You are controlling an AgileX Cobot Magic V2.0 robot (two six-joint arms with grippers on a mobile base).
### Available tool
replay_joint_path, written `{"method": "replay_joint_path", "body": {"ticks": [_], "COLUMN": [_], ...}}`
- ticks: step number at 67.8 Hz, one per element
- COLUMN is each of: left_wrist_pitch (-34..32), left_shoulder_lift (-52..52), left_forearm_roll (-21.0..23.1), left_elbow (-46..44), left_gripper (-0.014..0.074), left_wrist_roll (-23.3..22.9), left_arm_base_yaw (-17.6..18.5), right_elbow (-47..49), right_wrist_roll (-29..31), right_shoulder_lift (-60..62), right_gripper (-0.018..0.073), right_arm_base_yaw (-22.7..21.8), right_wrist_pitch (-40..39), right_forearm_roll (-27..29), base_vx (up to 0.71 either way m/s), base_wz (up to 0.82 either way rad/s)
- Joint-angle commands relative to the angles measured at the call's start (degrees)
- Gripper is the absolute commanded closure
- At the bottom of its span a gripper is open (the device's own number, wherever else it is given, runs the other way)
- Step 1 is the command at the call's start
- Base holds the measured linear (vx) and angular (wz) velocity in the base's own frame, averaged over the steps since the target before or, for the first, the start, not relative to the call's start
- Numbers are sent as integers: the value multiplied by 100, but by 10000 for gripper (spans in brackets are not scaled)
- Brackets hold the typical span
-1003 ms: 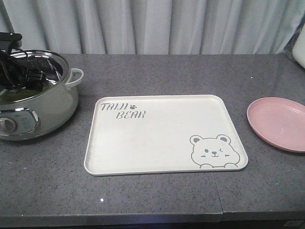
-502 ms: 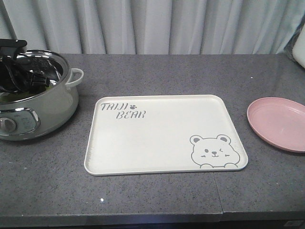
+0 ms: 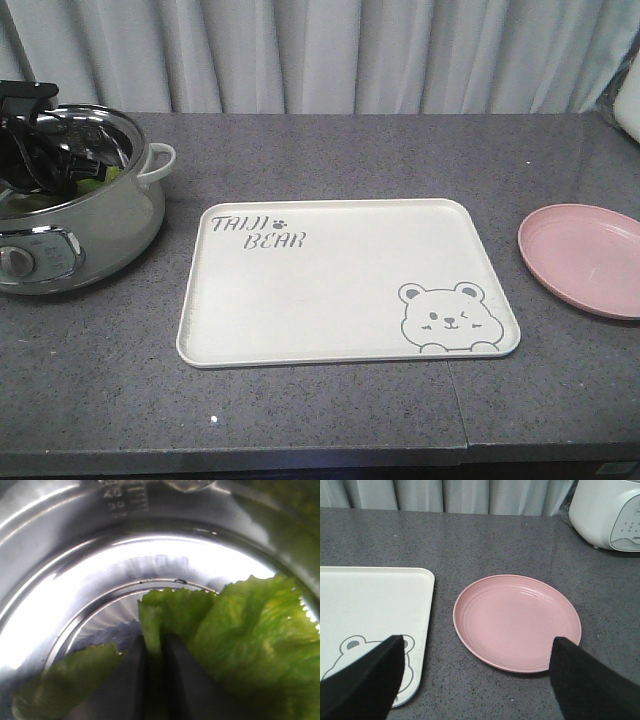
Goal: Transfer vegetables to tray and serve
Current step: 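Lower the left gripper into the pot and grasp a lettuce leaf, then lift the lettuce leaf out of the pot with the left gripper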
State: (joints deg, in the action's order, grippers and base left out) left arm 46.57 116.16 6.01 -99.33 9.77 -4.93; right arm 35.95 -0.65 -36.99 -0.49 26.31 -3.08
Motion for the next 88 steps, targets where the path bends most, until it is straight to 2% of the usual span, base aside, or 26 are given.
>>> {"method": "replay_joint_path", "body": {"ticks": [1, 35, 58, 65, 73, 88], "left_wrist_pitch": [-82, 128, 516, 681, 902, 387], "left_shoulder_lift": [-298, -1357, -2329, -2674, -3047, -3871], "left_forearm_roll": [-13, -13, 86, 387, 940, 1908], "left_elbow": [-155, -155, -149, -149, -80, 1040], "left_gripper": [604, 603, 602, 602, 602, 602], "left_wrist_roll": [-1, -1, 22, 190, 536, 1037], "left_arm_base_yaw": [1, 1, 22, 22, 22, 22], "right_elbow": [192, 192, 192, 192, 192, 192], "right_wrist_roll": [65, 65, 65, 65, 65, 65], "right_shoulder_lift": [-51, -51, -51, -51, -51, -51], "right_gripper": [-21, -21, -21, -21, -21, -21], "right_arm_base_yaw": [-18, -18, -18, -18, -18, -18], "right_wrist_pitch": [-406, -403, -403, -403, -403, -415], "right_forearm_roll": [-54, -54, -54, -54, -47, 81], "base_vx": [0, 0, 0, 0, 0, 0], "base_wz": [0, 0, 0, 0, 0, 0]}}
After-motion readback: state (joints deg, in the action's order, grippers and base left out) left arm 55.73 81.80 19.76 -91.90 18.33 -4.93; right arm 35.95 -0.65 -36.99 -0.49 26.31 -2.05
